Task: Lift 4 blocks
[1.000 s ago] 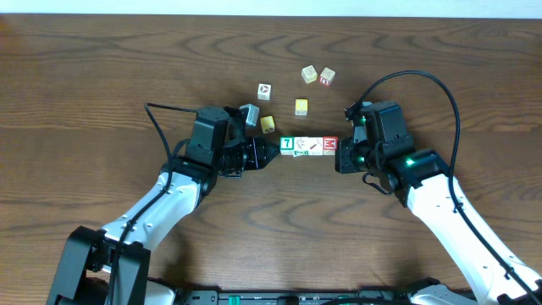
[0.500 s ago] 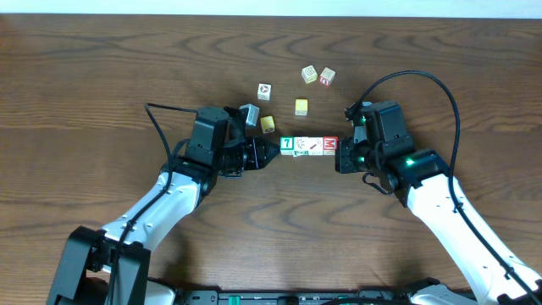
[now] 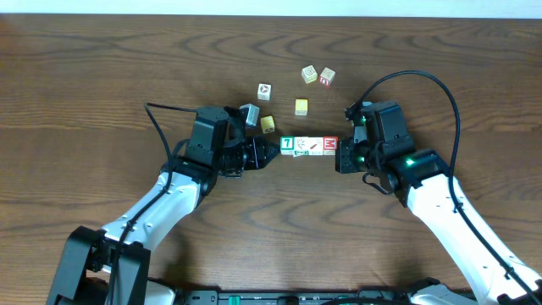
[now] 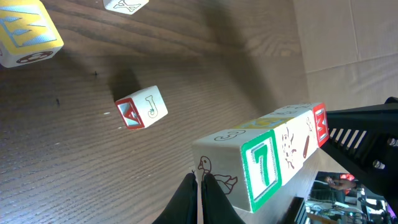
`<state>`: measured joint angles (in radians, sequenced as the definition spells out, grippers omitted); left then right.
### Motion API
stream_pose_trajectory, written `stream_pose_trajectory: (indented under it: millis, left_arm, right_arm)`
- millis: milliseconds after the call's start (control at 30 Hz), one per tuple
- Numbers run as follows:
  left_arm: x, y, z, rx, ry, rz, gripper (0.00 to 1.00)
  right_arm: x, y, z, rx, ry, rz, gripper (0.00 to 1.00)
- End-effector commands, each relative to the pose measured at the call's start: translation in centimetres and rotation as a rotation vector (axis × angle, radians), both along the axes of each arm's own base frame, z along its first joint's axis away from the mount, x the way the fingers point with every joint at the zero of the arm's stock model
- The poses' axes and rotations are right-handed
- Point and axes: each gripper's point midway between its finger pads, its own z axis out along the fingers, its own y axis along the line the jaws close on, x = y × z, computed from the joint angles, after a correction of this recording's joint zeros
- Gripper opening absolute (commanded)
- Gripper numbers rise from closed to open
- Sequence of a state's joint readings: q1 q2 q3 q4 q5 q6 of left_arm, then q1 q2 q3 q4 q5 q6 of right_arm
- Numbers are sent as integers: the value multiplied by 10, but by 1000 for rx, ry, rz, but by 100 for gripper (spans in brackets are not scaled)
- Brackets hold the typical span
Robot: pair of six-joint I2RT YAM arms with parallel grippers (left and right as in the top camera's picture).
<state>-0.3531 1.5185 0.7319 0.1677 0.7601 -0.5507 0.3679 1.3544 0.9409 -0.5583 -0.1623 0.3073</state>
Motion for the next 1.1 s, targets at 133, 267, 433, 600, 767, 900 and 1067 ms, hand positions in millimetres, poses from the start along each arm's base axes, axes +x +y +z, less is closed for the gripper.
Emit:
stream_pose_trajectory:
  millis: [133,267,433,600,767,900,1067]
  left_arm:
    - [-25,-35,44,-136,-54,-190,7]
    - [-25,-35,44,-136,-53,-190,7]
    - [-26,-34,42,-133,-46,-190,7]
    - [-28,-34,39,-124,-36,-193,7]
    - [-29,-33,38,-121,-31,-192,7]
    - [-29,-29,27,-79,-4,-169,7]
    - [-31,-28,23,-66,1,-174,7]
  right_arm:
    - [-25,56,26,233,49,203,1]
    - [-27,56,25,230,60,202,1]
    - [-28,56,24,228,64,202,1]
    - [-27,54,22,217,66,194,1]
    - [-27,52,18,207,79,184,1]
    - [-28,52,16,203,88,184,1]
    - [-28,52,11,199,100,182,1]
